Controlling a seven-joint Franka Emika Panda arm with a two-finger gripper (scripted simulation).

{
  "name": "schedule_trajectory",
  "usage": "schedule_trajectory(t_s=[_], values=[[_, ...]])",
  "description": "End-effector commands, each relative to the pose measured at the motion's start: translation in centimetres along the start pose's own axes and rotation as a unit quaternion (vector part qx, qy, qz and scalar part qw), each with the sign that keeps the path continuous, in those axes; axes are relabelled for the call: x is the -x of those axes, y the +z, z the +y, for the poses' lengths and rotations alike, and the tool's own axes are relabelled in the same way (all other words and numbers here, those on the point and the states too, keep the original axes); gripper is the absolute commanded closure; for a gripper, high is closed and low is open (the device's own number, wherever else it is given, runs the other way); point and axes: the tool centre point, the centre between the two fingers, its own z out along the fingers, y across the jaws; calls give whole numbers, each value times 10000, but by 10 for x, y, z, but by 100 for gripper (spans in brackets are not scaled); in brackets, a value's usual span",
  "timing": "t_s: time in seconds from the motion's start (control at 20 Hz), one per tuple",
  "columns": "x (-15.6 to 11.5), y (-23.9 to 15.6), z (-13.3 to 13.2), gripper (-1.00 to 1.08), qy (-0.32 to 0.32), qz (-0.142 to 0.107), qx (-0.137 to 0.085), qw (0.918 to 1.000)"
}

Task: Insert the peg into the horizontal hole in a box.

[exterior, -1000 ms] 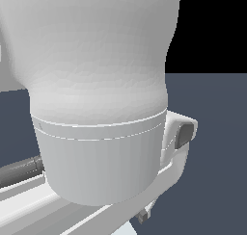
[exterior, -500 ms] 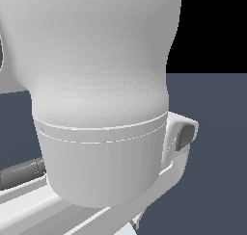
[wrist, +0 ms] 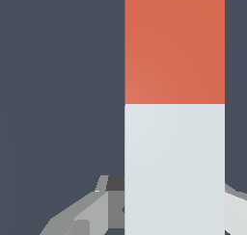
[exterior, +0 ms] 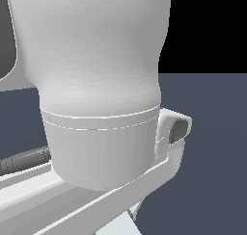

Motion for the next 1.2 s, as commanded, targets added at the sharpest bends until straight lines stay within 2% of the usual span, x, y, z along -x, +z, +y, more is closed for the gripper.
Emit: schedule_trajectory(t_s=[0.0, 0.45, 1.15], values=[[-8, -3, 5, 108, 59, -9, 10, 10000], [-56, -15, 33, 108, 484, -9, 11, 9988], [-147, -40, 107, 108, 1350, -9, 13, 9908]])
